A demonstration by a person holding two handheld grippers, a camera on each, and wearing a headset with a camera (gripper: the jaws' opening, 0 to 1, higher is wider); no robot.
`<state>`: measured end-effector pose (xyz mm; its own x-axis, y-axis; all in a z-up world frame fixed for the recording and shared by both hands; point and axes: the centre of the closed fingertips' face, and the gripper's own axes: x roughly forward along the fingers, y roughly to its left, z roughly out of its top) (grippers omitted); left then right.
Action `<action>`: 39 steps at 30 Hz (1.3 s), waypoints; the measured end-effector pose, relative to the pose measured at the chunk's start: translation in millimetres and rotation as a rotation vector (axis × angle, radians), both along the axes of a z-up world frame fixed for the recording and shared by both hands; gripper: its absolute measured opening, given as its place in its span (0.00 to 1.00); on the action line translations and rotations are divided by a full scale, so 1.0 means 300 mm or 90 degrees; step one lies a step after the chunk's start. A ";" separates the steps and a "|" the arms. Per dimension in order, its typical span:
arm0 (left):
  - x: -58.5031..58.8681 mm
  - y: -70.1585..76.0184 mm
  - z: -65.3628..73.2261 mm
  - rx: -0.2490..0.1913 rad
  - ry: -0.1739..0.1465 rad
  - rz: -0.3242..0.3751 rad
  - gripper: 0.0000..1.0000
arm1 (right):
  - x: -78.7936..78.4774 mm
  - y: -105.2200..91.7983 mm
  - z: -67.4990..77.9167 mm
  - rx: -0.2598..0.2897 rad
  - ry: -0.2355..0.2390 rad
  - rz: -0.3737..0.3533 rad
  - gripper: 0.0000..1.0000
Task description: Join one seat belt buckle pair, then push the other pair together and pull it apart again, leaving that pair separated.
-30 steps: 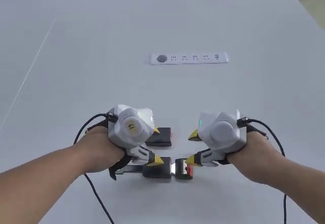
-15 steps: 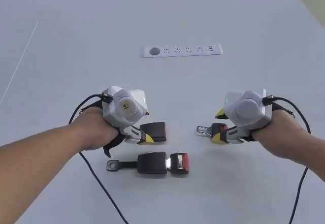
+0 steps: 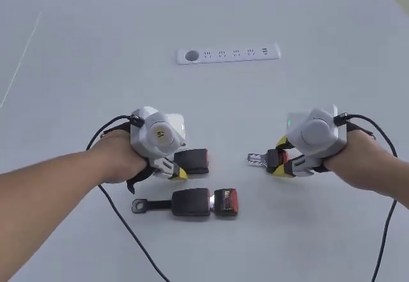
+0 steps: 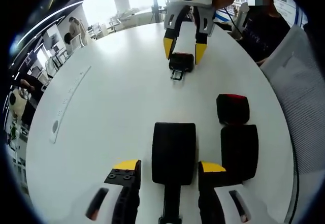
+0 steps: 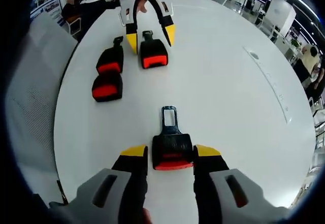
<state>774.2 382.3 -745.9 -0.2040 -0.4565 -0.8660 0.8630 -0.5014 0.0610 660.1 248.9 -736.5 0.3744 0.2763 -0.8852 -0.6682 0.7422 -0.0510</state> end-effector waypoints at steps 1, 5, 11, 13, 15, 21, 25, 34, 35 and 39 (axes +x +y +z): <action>0.001 0.002 -0.006 0.003 -0.002 -0.002 0.44 | 0.000 -0.003 -0.002 -0.002 0.002 0.004 0.33; -0.003 0.003 -0.008 0.005 0.005 -0.007 0.41 | -0.012 -0.015 -0.022 -0.011 0.017 0.019 0.31; -0.023 0.003 -0.008 0.009 0.005 -0.039 0.34 | -0.010 -0.014 -0.026 -0.014 0.018 0.047 0.31; -0.024 0.004 -0.008 0.012 0.005 -0.040 0.33 | -0.009 -0.015 -0.028 -0.011 0.020 0.058 0.31; -0.021 0.004 -0.010 0.015 0.008 -0.033 0.33 | -0.010 -0.013 -0.028 -0.012 0.021 0.065 0.31; -0.021 0.006 -0.014 0.016 0.010 -0.021 0.33 | -0.013 -0.010 -0.029 -0.019 0.024 0.076 0.31; -0.024 0.007 -0.014 0.018 0.012 -0.024 0.33 | -0.011 -0.007 -0.027 -0.019 0.024 0.072 0.31; -0.025 0.009 -0.019 0.026 0.020 -0.005 0.33 | 0.005 0.028 -0.023 -0.013 0.022 0.078 0.31; -0.025 0.009 -0.019 0.026 0.020 -0.005 0.33 | 0.007 0.032 -0.023 -0.014 0.021 0.080 0.31; -0.024 0.008 -0.020 0.028 0.020 -0.006 0.33 | 0.025 0.053 -0.024 -0.009 0.017 0.087 0.31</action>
